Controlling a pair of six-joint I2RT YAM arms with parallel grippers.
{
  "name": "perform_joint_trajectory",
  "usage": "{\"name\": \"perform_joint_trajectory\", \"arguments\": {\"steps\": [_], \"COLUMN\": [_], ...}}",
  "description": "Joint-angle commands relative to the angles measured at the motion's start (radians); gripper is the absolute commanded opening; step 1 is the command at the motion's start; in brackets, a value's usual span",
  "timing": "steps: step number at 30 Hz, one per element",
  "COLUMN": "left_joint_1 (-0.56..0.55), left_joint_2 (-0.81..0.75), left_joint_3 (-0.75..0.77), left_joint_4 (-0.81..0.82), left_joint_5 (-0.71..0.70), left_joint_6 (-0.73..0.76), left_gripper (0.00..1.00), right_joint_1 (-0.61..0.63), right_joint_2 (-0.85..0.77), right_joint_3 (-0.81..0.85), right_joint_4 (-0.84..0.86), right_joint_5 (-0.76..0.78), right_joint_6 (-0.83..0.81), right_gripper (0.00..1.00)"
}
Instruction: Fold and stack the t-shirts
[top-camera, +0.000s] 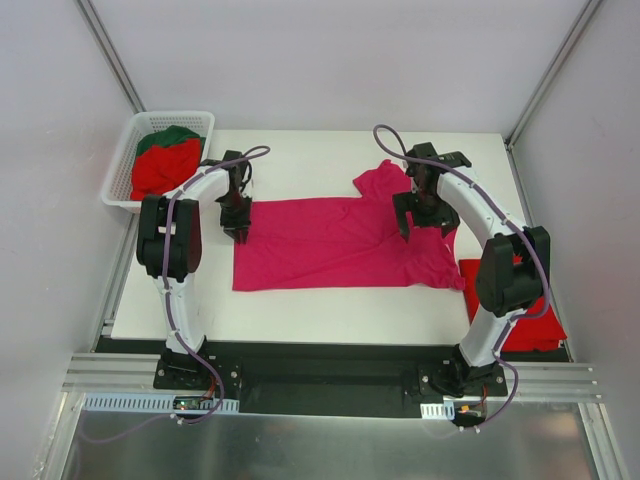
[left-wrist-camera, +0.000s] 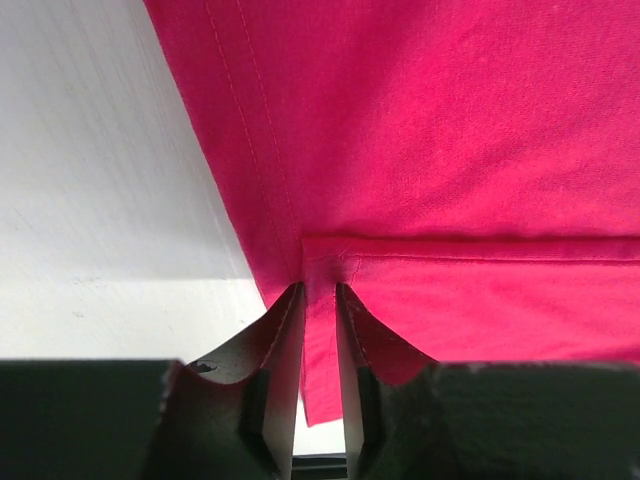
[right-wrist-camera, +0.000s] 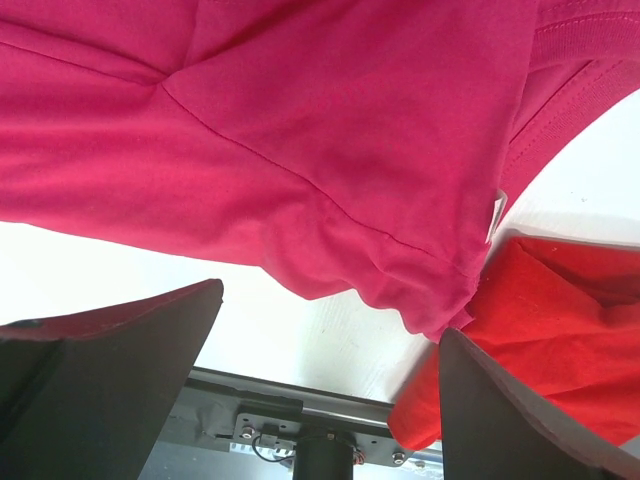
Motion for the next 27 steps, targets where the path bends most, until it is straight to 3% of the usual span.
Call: {"name": "perform_joint_trajectory", "arguments": {"steps": [1,6,27], "left_joint_1": [-0.004,-0.014,-0.018], "left_joint_2": [-0.004,0.002,-0.044], "left_joint_3": [0.02,0.028,0.082], "left_joint_4": [-0.014,-0.014,-0.057], "left_joint_5": [0.005,0.011,-0.063], "left_joint_6": [0.001,0.006,0.012], "left_gripper": [0.16,0.0,0.0], "right_joint_1": [-0.004,-0.004,-0.004], "right_joint_2": [-0.039,-0.033,0.008], "right_joint_3": [-0.007,-0.013,-0.016], "right_joint_4": [-0.013,-0.012,-0.015], "right_joint_5": [-0.003,-0.002,-0.019], "right_joint_6": [-0.001,-0.001,-0.021], "right_gripper": [0.96,0.96,0.96]}}
